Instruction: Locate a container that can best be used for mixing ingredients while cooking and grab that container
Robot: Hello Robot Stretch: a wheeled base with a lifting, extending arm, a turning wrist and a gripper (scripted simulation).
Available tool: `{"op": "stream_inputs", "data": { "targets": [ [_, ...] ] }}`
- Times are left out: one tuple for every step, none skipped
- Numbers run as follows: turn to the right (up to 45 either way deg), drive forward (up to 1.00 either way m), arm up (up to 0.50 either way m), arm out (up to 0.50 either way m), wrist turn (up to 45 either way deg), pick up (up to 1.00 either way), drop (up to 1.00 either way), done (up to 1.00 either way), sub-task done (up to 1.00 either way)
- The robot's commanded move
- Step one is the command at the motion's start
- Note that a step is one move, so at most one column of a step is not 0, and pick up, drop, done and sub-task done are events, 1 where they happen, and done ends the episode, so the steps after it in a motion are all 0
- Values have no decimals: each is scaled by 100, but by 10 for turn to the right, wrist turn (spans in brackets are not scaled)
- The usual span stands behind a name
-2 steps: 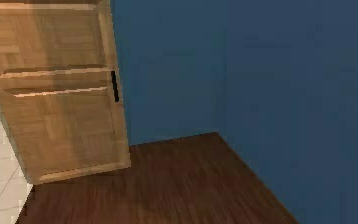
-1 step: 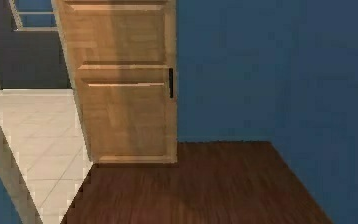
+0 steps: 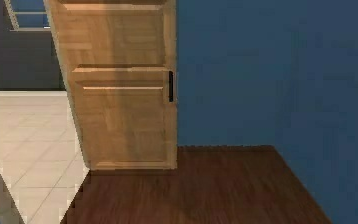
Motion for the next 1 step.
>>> {"op": "stream_inputs", "data": {
  "targets": [
    [-240, 0, 0, 0, 0, 0, 0, 0, 0]
  ]
}}
